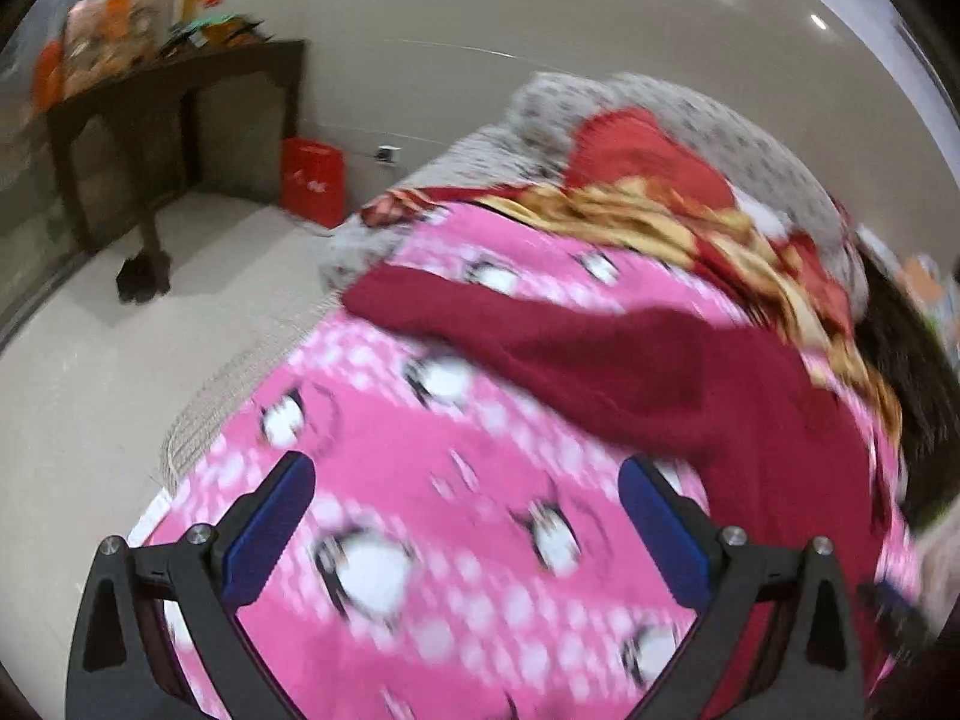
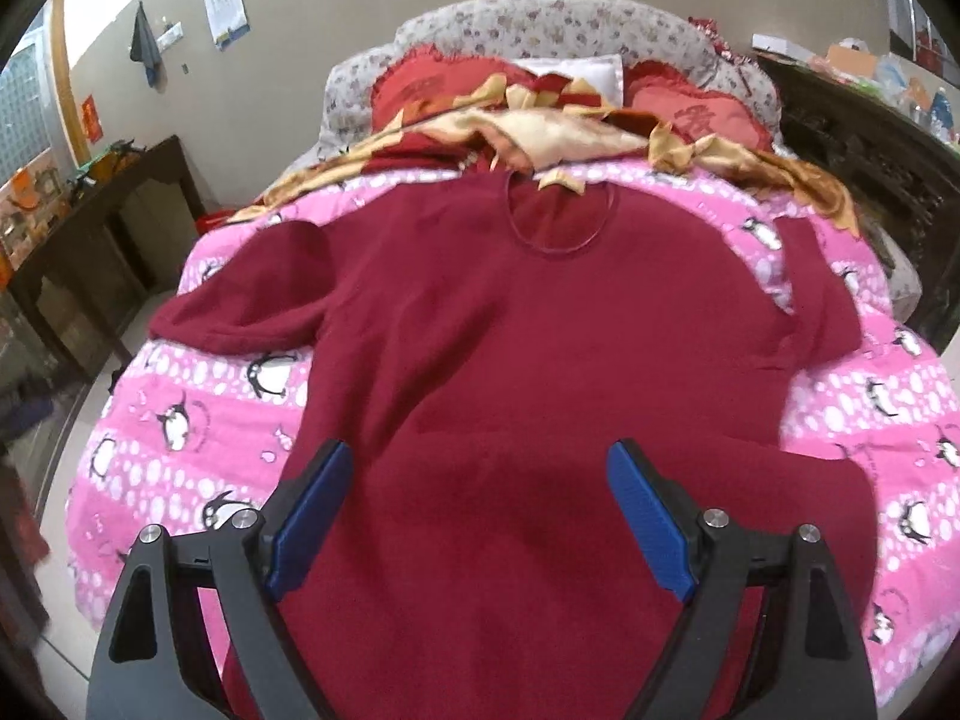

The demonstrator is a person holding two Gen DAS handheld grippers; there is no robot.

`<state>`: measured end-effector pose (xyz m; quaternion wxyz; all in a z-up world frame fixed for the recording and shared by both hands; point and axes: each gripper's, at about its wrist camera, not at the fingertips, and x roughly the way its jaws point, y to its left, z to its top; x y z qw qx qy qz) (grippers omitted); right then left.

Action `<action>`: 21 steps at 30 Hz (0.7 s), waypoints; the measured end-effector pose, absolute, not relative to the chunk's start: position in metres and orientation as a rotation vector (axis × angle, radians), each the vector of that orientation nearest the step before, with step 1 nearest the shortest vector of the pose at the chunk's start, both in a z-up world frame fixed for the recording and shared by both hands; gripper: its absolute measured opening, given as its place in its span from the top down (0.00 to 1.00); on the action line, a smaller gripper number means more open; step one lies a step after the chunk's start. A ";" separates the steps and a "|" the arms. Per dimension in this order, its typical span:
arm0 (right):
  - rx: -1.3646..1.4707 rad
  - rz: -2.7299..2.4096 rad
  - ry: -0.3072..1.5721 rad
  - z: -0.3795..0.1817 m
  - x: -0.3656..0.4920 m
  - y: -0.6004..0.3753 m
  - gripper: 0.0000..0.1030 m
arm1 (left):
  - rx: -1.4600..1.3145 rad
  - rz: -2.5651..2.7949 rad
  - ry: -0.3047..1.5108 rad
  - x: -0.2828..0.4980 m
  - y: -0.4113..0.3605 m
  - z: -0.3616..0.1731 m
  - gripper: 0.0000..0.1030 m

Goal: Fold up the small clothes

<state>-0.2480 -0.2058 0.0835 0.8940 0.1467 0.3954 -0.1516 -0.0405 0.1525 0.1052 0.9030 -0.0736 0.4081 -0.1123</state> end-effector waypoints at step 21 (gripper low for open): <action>0.386 -0.243 0.891 0.043 -0.211 -0.230 0.06 | -0.554 -0.095 1.003 0.134 0.168 0.022 0.91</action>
